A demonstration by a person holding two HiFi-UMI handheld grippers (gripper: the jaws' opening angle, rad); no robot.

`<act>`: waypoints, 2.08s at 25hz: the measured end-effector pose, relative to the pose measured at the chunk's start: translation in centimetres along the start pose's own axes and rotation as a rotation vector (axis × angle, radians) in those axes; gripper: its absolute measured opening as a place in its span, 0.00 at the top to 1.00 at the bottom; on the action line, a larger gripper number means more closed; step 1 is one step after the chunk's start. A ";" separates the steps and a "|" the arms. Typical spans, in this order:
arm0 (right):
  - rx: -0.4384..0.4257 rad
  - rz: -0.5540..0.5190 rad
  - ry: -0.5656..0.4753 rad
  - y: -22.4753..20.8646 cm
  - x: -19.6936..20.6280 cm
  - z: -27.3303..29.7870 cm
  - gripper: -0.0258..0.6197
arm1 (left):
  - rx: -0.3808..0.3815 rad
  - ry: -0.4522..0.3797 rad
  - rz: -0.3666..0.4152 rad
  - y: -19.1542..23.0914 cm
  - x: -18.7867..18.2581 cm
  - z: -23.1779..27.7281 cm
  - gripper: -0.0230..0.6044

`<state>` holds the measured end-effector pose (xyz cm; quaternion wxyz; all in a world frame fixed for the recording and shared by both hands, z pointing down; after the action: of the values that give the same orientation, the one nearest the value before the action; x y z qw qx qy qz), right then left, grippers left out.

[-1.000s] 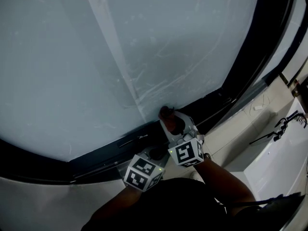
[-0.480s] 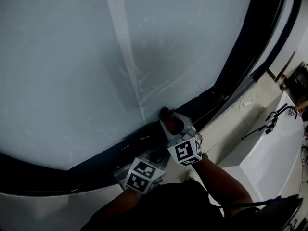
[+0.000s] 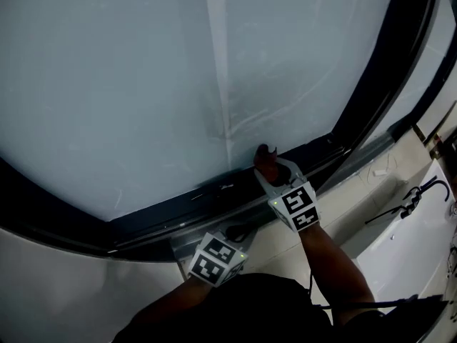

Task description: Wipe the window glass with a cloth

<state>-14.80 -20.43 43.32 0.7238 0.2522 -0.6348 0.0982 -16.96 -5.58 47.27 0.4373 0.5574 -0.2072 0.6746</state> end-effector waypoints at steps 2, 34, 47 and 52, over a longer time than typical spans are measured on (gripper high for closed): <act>-0.033 0.030 -0.043 0.4 -1.1 -2.2 0.80 | -0.058 -0.015 -0.006 -0.9 0.3 -0.6 0.94; -0.437 0.461 -0.104 17.4 1.3 -39.2 0.79 | -0.470 -0.196 -0.167 -29.2 10.2 -13.1 0.94; -0.353 0.374 -0.096 26.9 -0.6 -48.4 0.79 | -0.389 -0.219 -0.160 -33.7 13.4 -19.2 0.94; -0.364 0.375 -0.090 26.0 -0.2 -49.7 0.80 | -0.417 -0.239 -0.145 -35.1 12.7 -19.2 0.94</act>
<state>16.32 26.10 46.04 0.6973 -0.0004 -0.7093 0.1035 0.97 32.40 46.16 0.5627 0.5442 -0.3515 0.5135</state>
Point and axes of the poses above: the fingertips, and each gripper's own axes: z forward along the fingers, y to its left, x out of its underside, the point moved 5 cm from there along -z, backward along the fingers, and after that the axes turned 13 degrees about -y, right-handed, at the moved point
